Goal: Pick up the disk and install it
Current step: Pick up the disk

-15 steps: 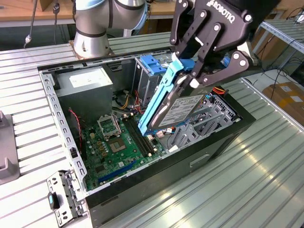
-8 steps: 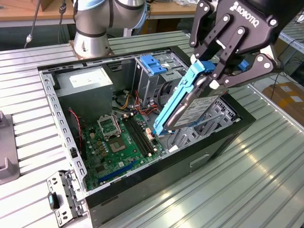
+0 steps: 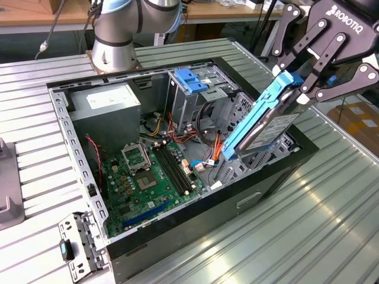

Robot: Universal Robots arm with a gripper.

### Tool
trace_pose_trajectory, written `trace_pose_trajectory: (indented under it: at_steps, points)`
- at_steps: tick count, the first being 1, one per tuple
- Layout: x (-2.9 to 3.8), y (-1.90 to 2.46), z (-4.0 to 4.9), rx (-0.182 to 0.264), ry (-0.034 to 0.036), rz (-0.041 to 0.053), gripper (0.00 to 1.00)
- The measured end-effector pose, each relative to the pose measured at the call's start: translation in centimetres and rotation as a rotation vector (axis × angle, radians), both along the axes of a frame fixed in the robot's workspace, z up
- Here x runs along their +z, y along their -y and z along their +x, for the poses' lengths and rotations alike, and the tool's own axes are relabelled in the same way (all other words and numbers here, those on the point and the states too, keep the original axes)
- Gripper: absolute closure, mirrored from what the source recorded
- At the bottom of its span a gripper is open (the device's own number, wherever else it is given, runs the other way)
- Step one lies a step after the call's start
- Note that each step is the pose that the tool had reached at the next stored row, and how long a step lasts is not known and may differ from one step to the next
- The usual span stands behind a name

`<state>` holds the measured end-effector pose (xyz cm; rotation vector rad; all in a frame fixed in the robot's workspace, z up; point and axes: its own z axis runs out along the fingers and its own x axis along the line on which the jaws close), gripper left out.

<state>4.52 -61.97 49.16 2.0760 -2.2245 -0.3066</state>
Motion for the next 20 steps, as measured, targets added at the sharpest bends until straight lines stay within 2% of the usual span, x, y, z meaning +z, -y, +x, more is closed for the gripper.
trace_pose_trajectory:
  at_steps: [5,8,13,17,20]
  points:
    - [-0.03,0.0,2.5,0.005,-0.0088,0.0,0.63]
    - [-0.03,-0.02,3.77,0.01,-0.0109,-0.0001,0.63]
    - [-0.04,-0.43,4.92,0.017,-0.0114,0.0,0.63]
    - [-0.04,-1.26,5.5,0.018,-0.0116,-0.0002,0.63]
    - [-0.08,-1.4,5.72,0.024,-0.0117,0.0002,0.63]
